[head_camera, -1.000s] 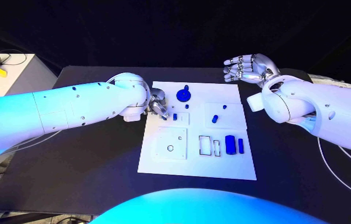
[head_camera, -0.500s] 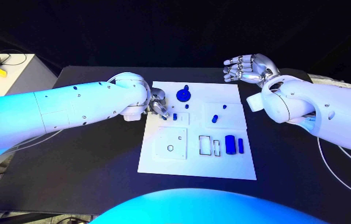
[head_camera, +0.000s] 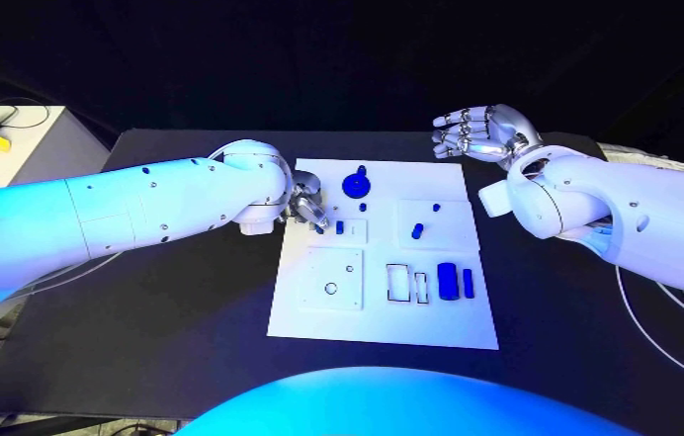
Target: Assemble the parts on the task board
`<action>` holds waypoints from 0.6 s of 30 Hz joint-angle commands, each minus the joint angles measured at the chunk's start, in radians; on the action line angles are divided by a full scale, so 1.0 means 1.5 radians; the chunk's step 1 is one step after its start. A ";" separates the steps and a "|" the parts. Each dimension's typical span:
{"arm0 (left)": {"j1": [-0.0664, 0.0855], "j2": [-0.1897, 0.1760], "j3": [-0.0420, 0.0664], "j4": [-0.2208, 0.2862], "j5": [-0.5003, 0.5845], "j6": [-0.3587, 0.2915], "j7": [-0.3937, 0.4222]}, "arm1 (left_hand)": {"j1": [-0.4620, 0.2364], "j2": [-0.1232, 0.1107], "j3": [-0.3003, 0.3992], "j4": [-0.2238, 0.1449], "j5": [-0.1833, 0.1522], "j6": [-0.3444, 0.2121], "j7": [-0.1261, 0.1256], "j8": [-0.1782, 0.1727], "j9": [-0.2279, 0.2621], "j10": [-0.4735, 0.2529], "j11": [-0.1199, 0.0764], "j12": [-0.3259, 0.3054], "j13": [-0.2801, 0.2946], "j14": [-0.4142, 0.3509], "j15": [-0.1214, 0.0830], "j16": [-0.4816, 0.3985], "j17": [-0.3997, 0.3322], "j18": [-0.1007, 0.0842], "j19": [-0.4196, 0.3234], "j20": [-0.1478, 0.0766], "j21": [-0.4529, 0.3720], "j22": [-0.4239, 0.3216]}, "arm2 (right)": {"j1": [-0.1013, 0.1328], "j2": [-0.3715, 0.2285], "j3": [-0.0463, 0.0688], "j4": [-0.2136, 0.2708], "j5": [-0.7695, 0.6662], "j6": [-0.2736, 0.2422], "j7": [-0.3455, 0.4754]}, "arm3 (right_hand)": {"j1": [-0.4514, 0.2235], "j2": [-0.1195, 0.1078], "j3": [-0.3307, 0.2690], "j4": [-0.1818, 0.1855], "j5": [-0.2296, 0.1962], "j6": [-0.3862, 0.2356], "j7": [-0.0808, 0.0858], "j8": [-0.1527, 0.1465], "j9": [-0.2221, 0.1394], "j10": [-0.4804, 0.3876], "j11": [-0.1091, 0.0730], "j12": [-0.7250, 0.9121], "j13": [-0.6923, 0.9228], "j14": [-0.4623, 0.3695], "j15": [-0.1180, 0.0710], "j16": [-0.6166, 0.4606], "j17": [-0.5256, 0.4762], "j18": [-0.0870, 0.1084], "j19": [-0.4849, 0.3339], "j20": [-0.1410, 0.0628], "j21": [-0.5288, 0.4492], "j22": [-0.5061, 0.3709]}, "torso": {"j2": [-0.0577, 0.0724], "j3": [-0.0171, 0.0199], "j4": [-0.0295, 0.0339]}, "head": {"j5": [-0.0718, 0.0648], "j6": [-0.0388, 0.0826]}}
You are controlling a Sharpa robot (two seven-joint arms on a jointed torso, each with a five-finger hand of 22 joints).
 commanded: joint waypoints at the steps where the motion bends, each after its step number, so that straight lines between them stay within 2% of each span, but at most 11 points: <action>1: -0.015 0.003 -0.012 -0.002 0.006 0.044 -0.014 | -0.011 -0.003 -0.023 0.010 -0.004 0.000 -0.005 -0.005 -0.004 -0.004 -0.002 -0.001 -0.001 0.051 -0.004 -0.001 0.094 -0.008 -0.003 -0.001 -0.005 -0.001 | 0.000 0.001 0.000 -0.001 -0.008 0.011 0.005 | -0.008 -0.002 0.001 -0.005 0.003 -0.003 0.054 -0.004 -0.001 -0.005 -0.001 0.000 0.000 -0.002 0.004 -0.004 -0.002 0.006 -0.013 0.002 -0.002 -0.006 | 0.000 -0.0002 0.0004 | 0.000 0.000; 8: -0.015 0.003 -0.012 -0.002 0.007 0.040 -0.014 | -0.016 -0.004 -0.073 0.036 -0.005 0.004 -0.004 -0.009 -0.005 -0.006 -0.001 0.001 -0.001 0.051 -0.004 -0.001 0.095 -0.008 -0.001 -0.001 -0.007 -0.001 | 0.000 0.001 0.000 -0.001 -0.009 0.013 0.005 | -0.008 -0.002 0.001 -0.005 0.003 -0.003 0.054 -0.004 -0.001 -0.005 -0.001 0.001 0.000 -0.002 0.004 -0.004 -0.003 0.006 -0.017 0.003 -0.002 -0.008 | 0.000 -0.0007 0.0000 | 0.000 0.000; 18: -0.015 0.003 -0.012 -0.003 0.006 0.037 -0.014 | -0.017 -0.005 -0.090 0.046 -0.005 0.006 -0.004 -0.010 -0.005 -0.007 -0.001 0.001 -0.002 0.051 -0.004 0.000 0.096 -0.008 -0.001 -0.001 -0.008 -0.002 | -0.001 0.001 0.000 -0.001 -0.009 0.015 0.005 | -0.008 -0.001 0.001 -0.005 0.003 -0.003 0.054 -0.004 -0.001 -0.004 -0.001 0.001 0.000 -0.002 0.004 -0.004 -0.003 0.006 -0.018 0.003 -0.002 -0.009 | 0.000 -0.0005 -0.0001 | 0.000 0.000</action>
